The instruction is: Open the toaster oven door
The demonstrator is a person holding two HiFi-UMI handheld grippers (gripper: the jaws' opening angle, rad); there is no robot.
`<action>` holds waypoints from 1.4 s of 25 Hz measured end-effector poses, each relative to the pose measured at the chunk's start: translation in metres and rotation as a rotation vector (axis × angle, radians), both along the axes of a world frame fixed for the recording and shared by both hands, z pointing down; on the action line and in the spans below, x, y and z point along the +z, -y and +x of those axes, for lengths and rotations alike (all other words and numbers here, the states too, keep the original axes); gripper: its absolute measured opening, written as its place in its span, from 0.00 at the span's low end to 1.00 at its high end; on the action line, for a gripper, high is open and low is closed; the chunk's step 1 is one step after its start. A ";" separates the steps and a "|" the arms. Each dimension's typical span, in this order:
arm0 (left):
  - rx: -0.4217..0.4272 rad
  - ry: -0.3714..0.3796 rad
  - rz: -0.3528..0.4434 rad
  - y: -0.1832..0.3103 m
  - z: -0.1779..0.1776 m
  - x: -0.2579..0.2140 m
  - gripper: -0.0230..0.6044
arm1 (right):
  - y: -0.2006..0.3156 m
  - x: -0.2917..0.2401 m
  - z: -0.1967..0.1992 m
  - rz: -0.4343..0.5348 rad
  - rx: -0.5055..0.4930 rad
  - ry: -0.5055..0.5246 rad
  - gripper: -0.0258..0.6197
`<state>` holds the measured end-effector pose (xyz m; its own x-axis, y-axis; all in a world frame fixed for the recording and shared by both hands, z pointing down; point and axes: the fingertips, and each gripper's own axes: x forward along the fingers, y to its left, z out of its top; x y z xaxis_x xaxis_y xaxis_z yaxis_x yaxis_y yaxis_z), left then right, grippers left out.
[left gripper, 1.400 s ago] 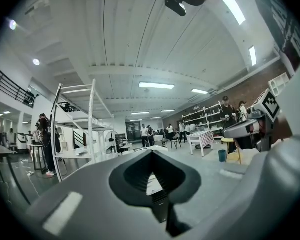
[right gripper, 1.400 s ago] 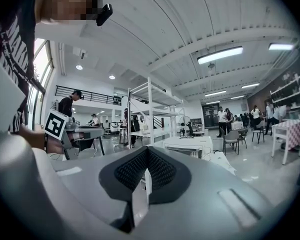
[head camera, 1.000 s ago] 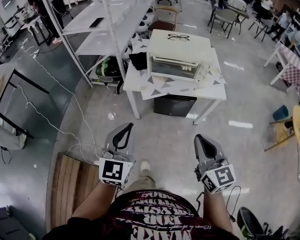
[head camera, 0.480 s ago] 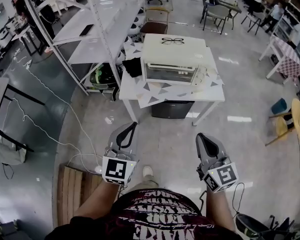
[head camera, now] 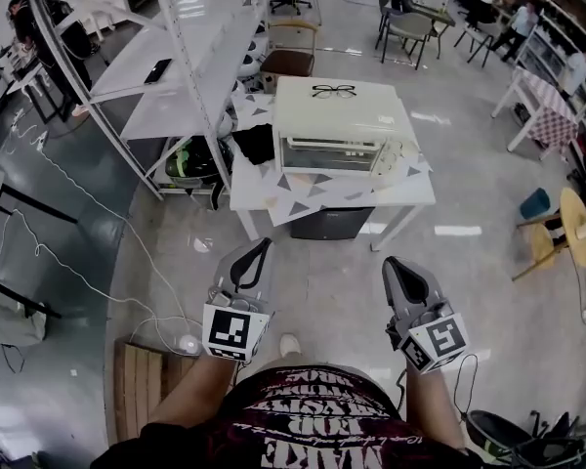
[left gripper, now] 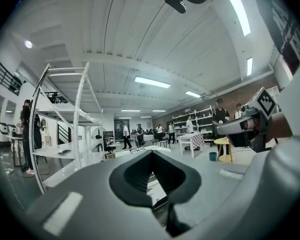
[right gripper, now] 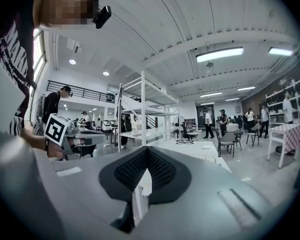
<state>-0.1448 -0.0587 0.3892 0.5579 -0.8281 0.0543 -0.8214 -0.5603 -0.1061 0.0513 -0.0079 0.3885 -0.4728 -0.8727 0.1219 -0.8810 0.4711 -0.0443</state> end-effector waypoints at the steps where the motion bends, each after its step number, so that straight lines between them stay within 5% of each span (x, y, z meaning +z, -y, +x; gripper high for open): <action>1: 0.006 -0.003 -0.001 0.002 -0.001 0.001 0.04 | 0.002 -0.002 -0.002 0.002 0.004 0.000 0.08; 12: 0.064 -0.039 -0.013 0.014 -0.001 0.002 0.04 | 0.007 -0.016 -0.002 0.010 0.062 -0.025 0.08; 35: 0.000 0.007 -0.049 0.052 0.014 0.012 0.04 | 0.059 -0.003 0.014 -0.003 -0.011 0.005 0.08</action>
